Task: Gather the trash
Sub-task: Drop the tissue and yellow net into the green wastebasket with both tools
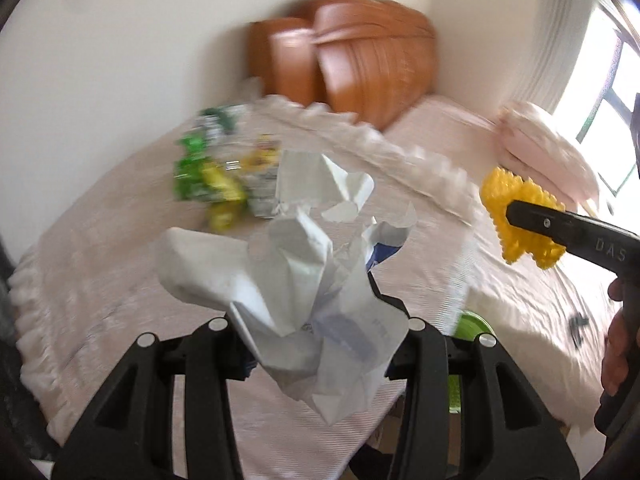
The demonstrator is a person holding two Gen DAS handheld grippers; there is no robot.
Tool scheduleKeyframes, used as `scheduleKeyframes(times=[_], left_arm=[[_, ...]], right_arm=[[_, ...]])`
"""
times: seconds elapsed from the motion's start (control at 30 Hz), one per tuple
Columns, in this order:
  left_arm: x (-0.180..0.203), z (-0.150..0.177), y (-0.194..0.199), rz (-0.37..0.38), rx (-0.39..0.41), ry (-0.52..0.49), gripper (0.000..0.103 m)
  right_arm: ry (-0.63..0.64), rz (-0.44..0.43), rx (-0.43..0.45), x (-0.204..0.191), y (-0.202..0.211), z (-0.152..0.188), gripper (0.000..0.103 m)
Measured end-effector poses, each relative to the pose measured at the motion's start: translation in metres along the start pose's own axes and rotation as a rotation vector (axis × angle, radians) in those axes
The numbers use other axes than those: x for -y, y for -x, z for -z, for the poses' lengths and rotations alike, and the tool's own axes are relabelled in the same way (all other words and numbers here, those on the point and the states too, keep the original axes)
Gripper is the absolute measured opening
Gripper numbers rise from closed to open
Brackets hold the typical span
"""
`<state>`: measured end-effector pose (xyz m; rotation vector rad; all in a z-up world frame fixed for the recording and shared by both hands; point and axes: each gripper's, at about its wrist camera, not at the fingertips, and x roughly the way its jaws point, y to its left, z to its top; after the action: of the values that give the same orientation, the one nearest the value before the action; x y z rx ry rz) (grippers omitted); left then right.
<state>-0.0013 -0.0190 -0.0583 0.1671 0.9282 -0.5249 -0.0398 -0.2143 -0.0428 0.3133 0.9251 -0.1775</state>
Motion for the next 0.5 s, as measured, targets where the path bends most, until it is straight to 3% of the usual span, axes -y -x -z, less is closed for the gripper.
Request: scheduleKeyframes(times=[0.17,0.33,0.5], left_arm=[[0.048,-0.007,-0.004,0.073,0.005,-0.11,0.043],[0.078,-0.008,-0.007,0.122,-0.004,-0.178,0.043],[0.116,-0.001,-0.022,0.173,-0.058,-0.262,0.043]], right_arm=[[-0.09,0.067,0.006,0.045,0.02,0.025,0.034],[-0.134,0.106,0.028,0.066,0.035,0.036,0.035],[-0.189,0.158,0.08,0.093,0.058,0.051,0.035]])
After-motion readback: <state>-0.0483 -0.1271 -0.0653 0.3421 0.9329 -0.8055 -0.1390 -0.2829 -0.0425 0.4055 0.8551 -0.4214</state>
